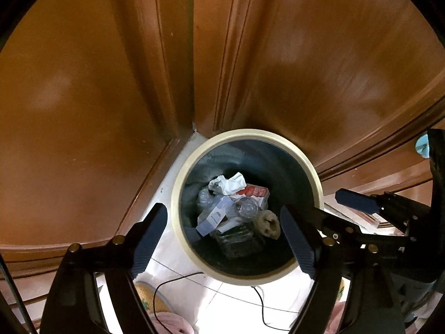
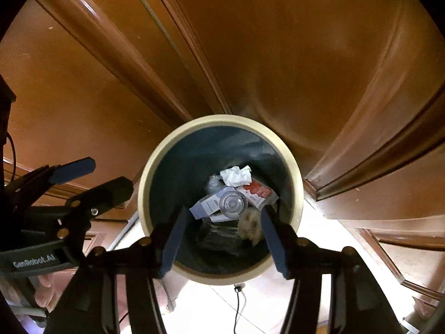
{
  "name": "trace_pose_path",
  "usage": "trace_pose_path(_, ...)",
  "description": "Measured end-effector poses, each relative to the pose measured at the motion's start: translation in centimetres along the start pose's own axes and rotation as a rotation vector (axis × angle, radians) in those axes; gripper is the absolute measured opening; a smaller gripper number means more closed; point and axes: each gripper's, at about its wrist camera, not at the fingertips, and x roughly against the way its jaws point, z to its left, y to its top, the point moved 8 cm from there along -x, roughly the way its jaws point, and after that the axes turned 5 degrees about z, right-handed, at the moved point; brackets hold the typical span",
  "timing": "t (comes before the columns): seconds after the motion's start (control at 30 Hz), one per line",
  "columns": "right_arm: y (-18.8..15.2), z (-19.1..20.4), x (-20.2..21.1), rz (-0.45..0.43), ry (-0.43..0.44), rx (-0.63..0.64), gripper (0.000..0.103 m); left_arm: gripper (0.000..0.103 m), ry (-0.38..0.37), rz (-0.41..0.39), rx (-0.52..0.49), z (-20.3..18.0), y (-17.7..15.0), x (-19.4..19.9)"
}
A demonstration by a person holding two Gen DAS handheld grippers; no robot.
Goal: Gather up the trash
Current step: 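Open both tools to drop the tissue and sponge into the bin, then raise both tools back toward the remaining counter trash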
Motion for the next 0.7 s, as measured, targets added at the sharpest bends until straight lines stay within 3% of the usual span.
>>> trace_pose_path(0.23,0.1,1.0,5.6,-0.023,-0.008,-0.020,0.057,0.091,0.008,0.007,0.015,0.4,0.7,3.6)
trace_pose_path(0.5,1.2,3.3,15.5,-0.061,-0.046,-0.004,0.057,0.092,-0.005,0.005,-0.003,-1.2,2.4,12.5)
trace_pose_path(0.7,2.7,4.6,25.0,-0.121,-0.056,-0.007,0.057,0.092,-0.016,-0.044,-0.020,-2.9,5.0,21.4)
